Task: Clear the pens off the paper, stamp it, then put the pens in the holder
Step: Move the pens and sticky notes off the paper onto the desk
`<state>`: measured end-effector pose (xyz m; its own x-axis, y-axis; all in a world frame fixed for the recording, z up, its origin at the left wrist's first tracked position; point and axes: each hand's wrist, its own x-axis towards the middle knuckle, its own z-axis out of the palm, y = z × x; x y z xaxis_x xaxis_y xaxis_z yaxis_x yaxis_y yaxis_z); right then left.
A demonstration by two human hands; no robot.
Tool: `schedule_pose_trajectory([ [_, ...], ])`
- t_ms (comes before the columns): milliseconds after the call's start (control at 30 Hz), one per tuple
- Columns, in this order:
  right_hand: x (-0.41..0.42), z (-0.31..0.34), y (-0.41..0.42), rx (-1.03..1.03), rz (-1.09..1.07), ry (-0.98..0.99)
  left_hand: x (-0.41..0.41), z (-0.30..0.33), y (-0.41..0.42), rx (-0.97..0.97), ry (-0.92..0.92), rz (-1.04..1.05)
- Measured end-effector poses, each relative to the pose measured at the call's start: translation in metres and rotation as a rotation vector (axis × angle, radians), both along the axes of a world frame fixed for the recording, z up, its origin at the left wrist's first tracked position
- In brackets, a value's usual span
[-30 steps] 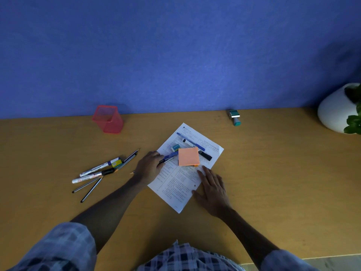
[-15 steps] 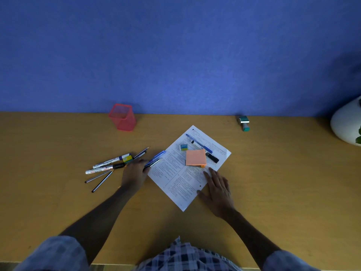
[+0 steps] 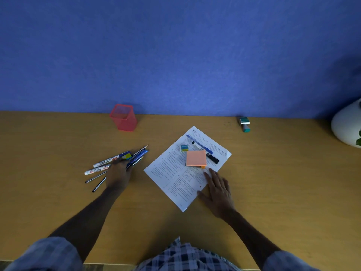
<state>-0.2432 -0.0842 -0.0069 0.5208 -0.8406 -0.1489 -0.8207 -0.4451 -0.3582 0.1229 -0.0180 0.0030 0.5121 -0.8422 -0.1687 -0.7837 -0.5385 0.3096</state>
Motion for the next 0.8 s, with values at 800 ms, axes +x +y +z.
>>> schedule_pose_trajectory([
  [800, -0.002, -0.011, -0.002, 0.015, -0.002, -0.089, -0.135, 0.017, -0.103, -0.215, -0.070, -0.758],
])
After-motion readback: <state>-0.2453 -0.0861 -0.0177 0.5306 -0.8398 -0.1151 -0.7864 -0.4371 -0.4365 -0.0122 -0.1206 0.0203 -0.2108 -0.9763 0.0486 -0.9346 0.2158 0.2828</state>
